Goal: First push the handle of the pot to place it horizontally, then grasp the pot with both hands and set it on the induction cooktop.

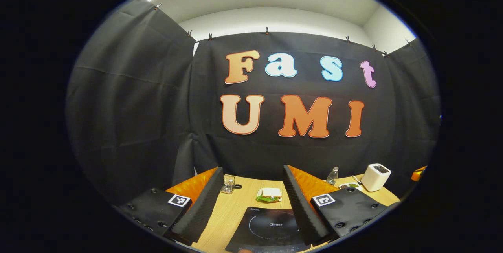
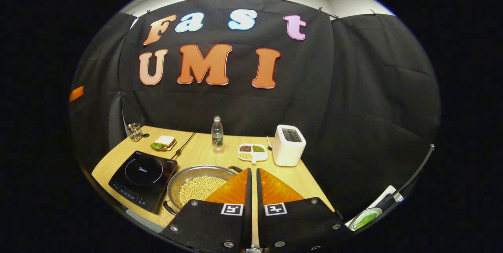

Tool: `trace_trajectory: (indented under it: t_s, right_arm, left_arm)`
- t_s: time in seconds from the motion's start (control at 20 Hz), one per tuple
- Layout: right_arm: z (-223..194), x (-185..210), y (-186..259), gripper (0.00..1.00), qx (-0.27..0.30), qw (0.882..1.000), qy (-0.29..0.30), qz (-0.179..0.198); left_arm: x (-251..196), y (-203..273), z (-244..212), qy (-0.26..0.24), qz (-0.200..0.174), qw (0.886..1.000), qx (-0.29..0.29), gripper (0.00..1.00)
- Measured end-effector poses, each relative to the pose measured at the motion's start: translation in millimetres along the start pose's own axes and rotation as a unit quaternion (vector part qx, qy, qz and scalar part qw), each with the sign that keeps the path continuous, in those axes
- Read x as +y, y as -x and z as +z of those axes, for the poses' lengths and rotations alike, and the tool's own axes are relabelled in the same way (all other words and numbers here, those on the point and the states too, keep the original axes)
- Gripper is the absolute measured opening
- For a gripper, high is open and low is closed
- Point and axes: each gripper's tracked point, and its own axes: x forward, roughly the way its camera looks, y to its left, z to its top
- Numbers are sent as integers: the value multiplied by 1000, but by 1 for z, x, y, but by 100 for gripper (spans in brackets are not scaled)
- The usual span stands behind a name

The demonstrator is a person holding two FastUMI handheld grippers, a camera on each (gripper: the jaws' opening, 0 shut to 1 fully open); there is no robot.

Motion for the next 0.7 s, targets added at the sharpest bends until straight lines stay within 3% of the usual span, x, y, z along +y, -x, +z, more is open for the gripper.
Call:
trace_trajectory:
  t_s: [0.25,0.7]
  right_arm:
    - [-52,31,-5,5,57,997,14,40]
    - [-129,64,-14,5,156,984,42,78]
  left_arm:
    - [6,1,-5,-1,10,1000,6,98]
    - [12,-1,-24,-14,19,999,28,97]
